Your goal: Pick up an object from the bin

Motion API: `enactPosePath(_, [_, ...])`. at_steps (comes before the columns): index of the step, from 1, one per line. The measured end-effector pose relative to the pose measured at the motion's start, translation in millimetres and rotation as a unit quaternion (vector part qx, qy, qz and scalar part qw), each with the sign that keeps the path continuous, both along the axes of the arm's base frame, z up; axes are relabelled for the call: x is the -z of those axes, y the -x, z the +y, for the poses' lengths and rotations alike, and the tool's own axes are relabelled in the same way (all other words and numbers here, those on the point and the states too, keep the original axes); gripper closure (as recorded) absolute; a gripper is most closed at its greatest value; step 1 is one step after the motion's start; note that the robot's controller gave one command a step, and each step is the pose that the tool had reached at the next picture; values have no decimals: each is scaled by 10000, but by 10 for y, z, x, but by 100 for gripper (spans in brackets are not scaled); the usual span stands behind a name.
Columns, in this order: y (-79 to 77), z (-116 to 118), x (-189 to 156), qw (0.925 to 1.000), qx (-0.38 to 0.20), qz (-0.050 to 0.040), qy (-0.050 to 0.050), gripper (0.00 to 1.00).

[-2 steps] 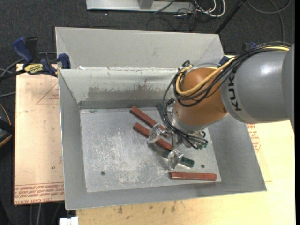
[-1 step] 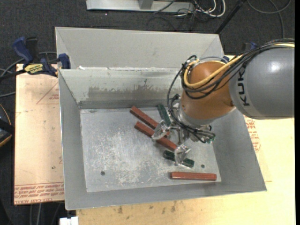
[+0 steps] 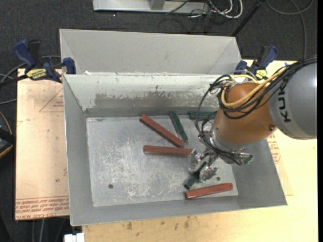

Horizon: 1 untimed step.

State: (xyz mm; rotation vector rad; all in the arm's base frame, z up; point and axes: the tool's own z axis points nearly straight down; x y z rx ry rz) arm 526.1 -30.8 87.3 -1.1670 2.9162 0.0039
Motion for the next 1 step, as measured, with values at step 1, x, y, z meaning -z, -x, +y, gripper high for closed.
enactPosePath(1, [0,1,0,10000,-1,-1,-1,100])
